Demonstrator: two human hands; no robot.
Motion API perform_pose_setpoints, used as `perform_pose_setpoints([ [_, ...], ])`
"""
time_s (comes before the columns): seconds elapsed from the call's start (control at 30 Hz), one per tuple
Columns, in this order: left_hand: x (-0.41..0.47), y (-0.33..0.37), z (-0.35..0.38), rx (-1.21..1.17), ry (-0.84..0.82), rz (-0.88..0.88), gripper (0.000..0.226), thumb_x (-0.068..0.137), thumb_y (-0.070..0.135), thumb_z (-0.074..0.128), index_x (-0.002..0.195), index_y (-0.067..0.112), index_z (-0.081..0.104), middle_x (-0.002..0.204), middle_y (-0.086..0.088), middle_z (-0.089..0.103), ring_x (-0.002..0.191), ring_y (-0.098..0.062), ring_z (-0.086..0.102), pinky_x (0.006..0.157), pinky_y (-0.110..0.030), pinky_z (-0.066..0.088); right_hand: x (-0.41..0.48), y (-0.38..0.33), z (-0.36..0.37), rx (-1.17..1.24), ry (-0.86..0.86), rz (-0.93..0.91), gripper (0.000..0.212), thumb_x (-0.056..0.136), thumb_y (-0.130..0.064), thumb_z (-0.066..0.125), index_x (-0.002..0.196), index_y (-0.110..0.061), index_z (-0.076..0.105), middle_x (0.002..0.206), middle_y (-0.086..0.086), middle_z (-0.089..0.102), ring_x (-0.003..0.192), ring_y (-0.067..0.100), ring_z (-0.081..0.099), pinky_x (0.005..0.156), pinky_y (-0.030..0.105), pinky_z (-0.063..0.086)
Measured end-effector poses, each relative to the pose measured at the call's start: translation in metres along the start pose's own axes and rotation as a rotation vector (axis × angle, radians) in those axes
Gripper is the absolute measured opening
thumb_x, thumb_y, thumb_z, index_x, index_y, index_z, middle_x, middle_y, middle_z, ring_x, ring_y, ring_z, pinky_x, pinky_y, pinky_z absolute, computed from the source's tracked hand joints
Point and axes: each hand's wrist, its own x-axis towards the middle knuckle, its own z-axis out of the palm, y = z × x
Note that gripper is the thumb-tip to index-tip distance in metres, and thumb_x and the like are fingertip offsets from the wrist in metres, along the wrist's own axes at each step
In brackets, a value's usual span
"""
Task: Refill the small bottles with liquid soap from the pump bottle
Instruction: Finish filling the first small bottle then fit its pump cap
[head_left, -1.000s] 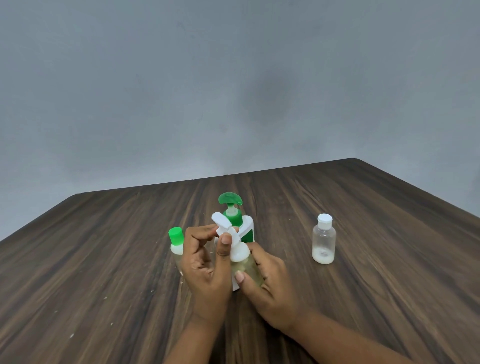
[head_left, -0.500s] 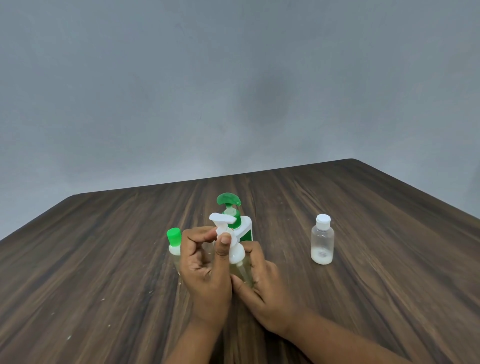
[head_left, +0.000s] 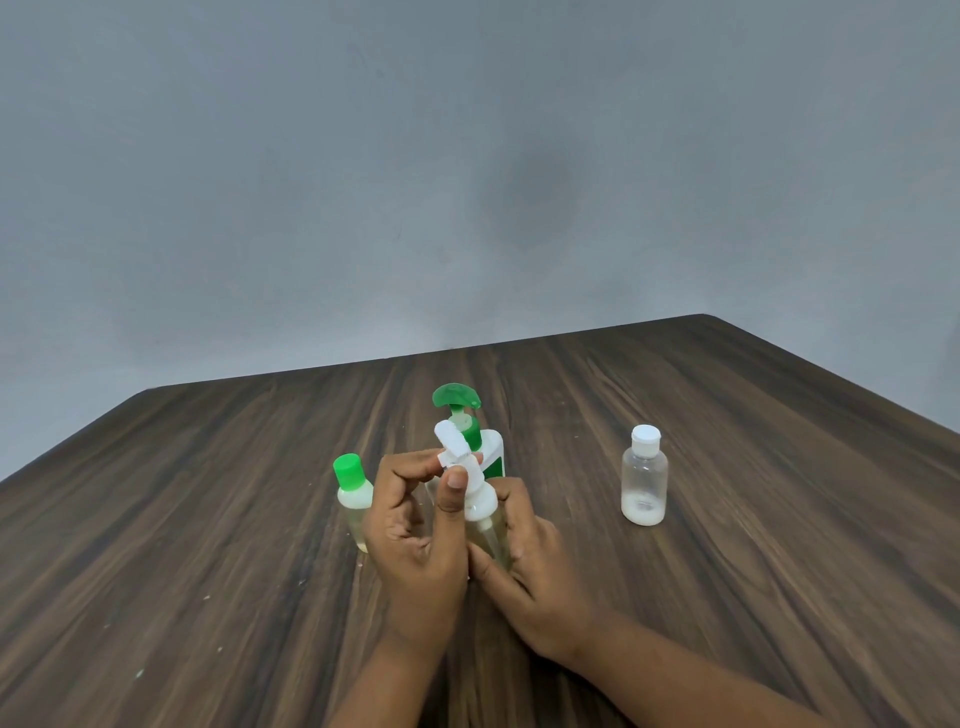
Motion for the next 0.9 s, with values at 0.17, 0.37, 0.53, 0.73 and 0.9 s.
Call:
perform_pose_setpoints([
  [0.17, -0.0024, -0.0009, -0.0006, -0.001, -0.044, -0.001, 0.024, 0.09, 0.052, 0.048, 0.098, 0.035, 0.062, 0.084, 0.003, 0.061, 0.074, -0.009, 0.058, 0.064, -0.019, 0.046, 0.0006, -0.0017, 0.0004, 0.019, 0.002, -0.009, 0.04, 0.093, -0.057, 0.046, 0.114, -0.023, 0.042, 0.083, -0.011, 0.062, 0.069, 0.013, 0.062, 0.062, 0.045, 0.051],
  [0.37, -0.0017, 0.0012, 0.0027, -0.073, -0.056, -0.025, 0.035, 0.089, 0.034, 0.051, 0.118, 0.014, 0.053, 0.101, 0.004, 0.063, 0.091, -0.014, 0.06, 0.078, -0.023, 0.049, 0.0014, 0.0, -0.0004, 0.036, -0.002, 0.003, 0.043, 0.092, -0.057, 0.047, 0.115, -0.021, 0.042, 0.088, -0.007, 0.065, 0.074, 0.016, 0.065, 0.064, 0.048, 0.051],
  [0.53, -0.0016, -0.001, 0.0017, -0.097, -0.026, -0.026, 0.047, 0.086, 0.04, 0.056, 0.128, 0.025, 0.042, 0.093, -0.003, 0.058, 0.088, -0.022, 0.057, 0.079, -0.035, 0.049, 0.0017, 0.0017, -0.0004, 0.046, 0.004, 0.002, 0.04, 0.092, -0.057, 0.047, 0.114, -0.024, 0.041, 0.086, -0.006, 0.065, 0.073, 0.017, 0.064, 0.064, 0.049, 0.05],
  [0.73, -0.0025, -0.0019, 0.0027, -0.128, -0.045, -0.035, 0.059, 0.086, 0.038, 0.055, 0.136, 0.017, 0.032, 0.09, 0.007, 0.062, 0.085, -0.014, 0.059, 0.079, -0.028, 0.05, 0.0015, 0.0034, 0.0016, 0.052, 0.011, -0.006, 0.039, 0.093, -0.057, 0.047, 0.113, -0.025, 0.041, 0.081, -0.002, 0.064, 0.068, 0.02, 0.063, 0.061, 0.051, 0.048],
  [0.9, -0.001, -0.0022, 0.004, -0.168, -0.034, -0.017, 0.048, 0.089, 0.034, 0.052, 0.132, 0.025, 0.032, 0.089, 0.0, 0.06, 0.086, -0.014, 0.058, 0.078, -0.024, 0.048, 0.0017, 0.004, 0.0004, 0.066, 0.013, -0.005, 0.041, 0.093, -0.056, 0.048, 0.114, -0.021, 0.042, 0.082, -0.002, 0.065, 0.07, 0.02, 0.064, 0.062, 0.051, 0.049],
])
